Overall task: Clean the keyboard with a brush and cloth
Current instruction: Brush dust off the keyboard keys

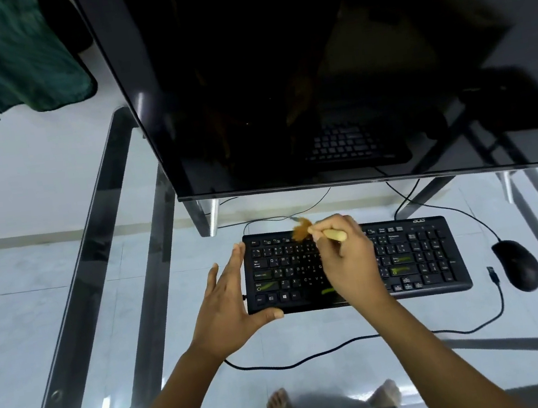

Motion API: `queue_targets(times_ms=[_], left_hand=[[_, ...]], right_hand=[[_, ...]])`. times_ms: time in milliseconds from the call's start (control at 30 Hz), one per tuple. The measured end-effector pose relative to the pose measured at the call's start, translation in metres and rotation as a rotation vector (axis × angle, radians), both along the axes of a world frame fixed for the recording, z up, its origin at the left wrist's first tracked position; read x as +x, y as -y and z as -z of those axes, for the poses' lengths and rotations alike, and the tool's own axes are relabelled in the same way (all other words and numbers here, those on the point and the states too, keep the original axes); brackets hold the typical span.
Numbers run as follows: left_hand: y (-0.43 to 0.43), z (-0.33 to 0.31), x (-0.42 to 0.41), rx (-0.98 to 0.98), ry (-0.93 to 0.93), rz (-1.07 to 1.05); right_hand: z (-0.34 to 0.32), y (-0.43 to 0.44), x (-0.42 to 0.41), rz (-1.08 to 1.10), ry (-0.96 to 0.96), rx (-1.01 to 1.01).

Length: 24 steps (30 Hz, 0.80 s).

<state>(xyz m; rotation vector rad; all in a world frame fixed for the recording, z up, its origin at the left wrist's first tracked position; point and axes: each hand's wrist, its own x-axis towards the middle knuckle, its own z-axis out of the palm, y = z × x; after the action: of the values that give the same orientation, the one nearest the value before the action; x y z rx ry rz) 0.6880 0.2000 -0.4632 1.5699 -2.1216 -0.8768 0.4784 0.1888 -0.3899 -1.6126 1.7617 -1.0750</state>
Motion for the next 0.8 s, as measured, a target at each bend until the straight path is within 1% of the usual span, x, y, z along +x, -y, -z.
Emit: queue_targets(times_ms=[67,100,133,200,233,267,300,333,367,400,433,500,533,567,633,667,700,733,767,800], left_hand=[[0.0,-0.001,0.0,0.007,0.0,0.006],[0.0,-0.002,0.0,0.011,-0.006,0.001],[0.0,-0.005,0.0,0.021,-0.011,-0.003],[-0.001,-0.01,-0.002,0.034,-0.021,-0.011],[-0.001,-0.011,-0.003,0.029,-0.032,-0.005],[-0.001,-0.011,-0.003,0.022,-0.034,0.008],[0.0,-0.011,-0.002,0.019,-0.032,0.017],[0.0,-0.007,-0.001,0.018,-0.027,0.023],[0.001,-0.005,0.001,0.018,-0.018,0.037],[0.002,-0.001,0.002,0.031,-0.006,0.049],[0.003,0.001,0.004,0.041,0.005,0.058],[0.003,0.003,0.005,0.048,0.016,0.066],[0.003,0.001,0.005,0.044,0.012,0.064],[0.003,0.001,0.005,0.034,0.006,0.055],[0.002,-0.001,0.005,0.035,0.003,0.035],[0.002,-0.002,0.005,0.04,0.004,0.026],[0.002,-0.002,0.005,0.041,0.01,0.026],[0.002,-0.004,0.004,0.041,0.011,0.033],[0.002,-0.005,0.003,0.04,0.006,0.035],[0.001,-0.006,0.002,0.042,0.001,0.037]], right_hand=[[0.003,-0.014,-0.005,-0.1,0.094,0.125],[0.005,-0.024,-0.007,-0.143,0.096,0.179],[0.009,-0.032,-0.012,-0.122,0.085,0.18],[0.011,-0.046,-0.023,0.024,0.077,0.082],[0.008,-0.051,-0.025,0.077,0.112,0.065],[0.007,-0.057,-0.023,0.063,0.187,0.087],[0.005,-0.062,-0.017,-0.006,0.257,0.167],[0.003,-0.066,-0.009,-0.115,0.285,0.277],[0.003,-0.068,-0.004,-0.212,0.257,0.352],[0.006,-0.066,-0.003,-0.226,0.232,0.379],[0.009,-0.062,-0.006,-0.172,0.214,0.36],[0.008,-0.049,-0.016,0.021,0.168,0.234],[0.006,-0.044,-0.02,0.048,0.178,0.211],[0.003,-0.041,-0.021,0.02,0.201,0.248],[-0.003,-0.037,-0.015,-0.15,0.189,0.424],[-0.003,-0.034,-0.016,-0.175,0.124,0.431],[-0.002,-0.028,-0.018,-0.135,0.07,0.37],[-0.003,-0.021,-0.021,-0.044,0.037,0.275],[-0.005,-0.014,-0.023,0.047,0.074,0.19],[-0.008,-0.006,-0.022,0.079,0.168,0.154]])
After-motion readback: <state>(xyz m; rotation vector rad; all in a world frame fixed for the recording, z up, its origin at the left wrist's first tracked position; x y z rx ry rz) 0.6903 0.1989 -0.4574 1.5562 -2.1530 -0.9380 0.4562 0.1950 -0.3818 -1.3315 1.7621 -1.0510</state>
